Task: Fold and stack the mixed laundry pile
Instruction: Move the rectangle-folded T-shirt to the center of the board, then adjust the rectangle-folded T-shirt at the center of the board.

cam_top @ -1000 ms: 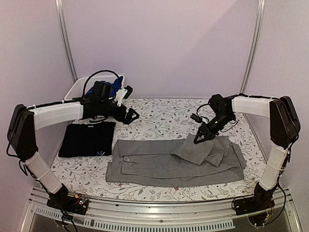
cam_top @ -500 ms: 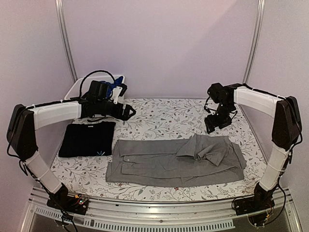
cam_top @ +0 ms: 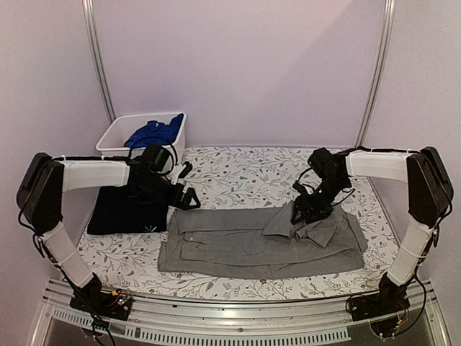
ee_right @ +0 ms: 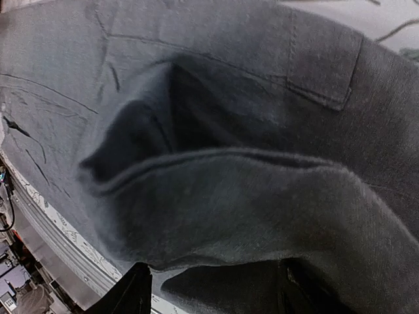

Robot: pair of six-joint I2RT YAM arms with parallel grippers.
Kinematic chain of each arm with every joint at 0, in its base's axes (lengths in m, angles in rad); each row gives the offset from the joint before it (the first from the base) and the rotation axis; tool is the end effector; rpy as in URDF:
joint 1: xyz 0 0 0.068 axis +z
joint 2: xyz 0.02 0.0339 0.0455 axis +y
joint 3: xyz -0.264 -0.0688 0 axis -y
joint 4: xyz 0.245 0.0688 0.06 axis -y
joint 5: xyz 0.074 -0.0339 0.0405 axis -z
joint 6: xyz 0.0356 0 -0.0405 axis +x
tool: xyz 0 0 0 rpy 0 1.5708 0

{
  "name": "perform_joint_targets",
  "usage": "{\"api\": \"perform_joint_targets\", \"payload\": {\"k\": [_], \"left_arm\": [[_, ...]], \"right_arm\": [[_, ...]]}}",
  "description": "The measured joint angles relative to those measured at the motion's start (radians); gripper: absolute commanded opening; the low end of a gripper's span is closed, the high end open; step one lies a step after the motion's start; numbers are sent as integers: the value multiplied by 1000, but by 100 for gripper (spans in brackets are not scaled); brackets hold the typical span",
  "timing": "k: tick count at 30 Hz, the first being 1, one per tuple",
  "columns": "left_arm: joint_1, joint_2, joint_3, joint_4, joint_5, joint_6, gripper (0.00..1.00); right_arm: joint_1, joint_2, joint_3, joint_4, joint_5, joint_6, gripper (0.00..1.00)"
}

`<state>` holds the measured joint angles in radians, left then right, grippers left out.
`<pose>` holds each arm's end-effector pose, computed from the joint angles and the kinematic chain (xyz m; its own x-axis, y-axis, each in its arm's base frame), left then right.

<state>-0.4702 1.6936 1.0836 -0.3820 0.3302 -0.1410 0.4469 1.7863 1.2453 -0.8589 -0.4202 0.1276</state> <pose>0.3036 -0.1672 0.1942 -0.8213 0.2683 -0.5034 0.4760 0.8087 -0.3456 0.2963 0.1581 0.1917 -0.9396 -0.3215 -0.1175 -0.3403 0.8411 0.4204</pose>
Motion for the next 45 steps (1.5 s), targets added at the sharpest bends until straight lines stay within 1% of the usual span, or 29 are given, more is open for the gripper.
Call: {"api": "perform_joint_targets", "payload": {"k": [3,6,9,12,15,16,18,21,23,26,29,35,40,45], "left_arm": [[-5,51,-21,-30,15,-25,93],[-5,131,-20,-50,5,-55,92],[1,158,24,-54,-29,-88,92],[13,183,54,-67,-65,-121,93],[31,196,74,-77,-89,-141,97],[36,199,81,-80,-93,-145,99],[41,200,88,-82,-100,-151,100],[42,200,90,-80,-104,-156,100],[42,195,90,-78,-106,-159,100],[42,169,90,-71,-121,-162,100],[43,106,90,-48,-145,-167,100],[43,-26,90,27,-169,-166,100],[43,-64,90,61,-168,-157,100],[44,-67,90,74,-161,-145,100]], "right_arm": [[-5,52,-56,10,-2,12,64],[-21,114,-29,15,-5,10,63],[-40,185,73,5,4,-10,63],[-55,289,237,2,48,-44,62],[-69,362,368,10,115,-90,62],[-71,368,389,11,143,-106,62],[-74,361,408,11,179,-130,62],[-57,301,396,25,215,-157,64],[-29,230,370,50,239,-177,65],[55,130,359,83,257,-199,67],[154,88,370,116,269,-213,69],[282,143,371,126,332,-249,76],[338,229,371,122,451,-278,78],[375,301,371,120,581,-289,78]]}}
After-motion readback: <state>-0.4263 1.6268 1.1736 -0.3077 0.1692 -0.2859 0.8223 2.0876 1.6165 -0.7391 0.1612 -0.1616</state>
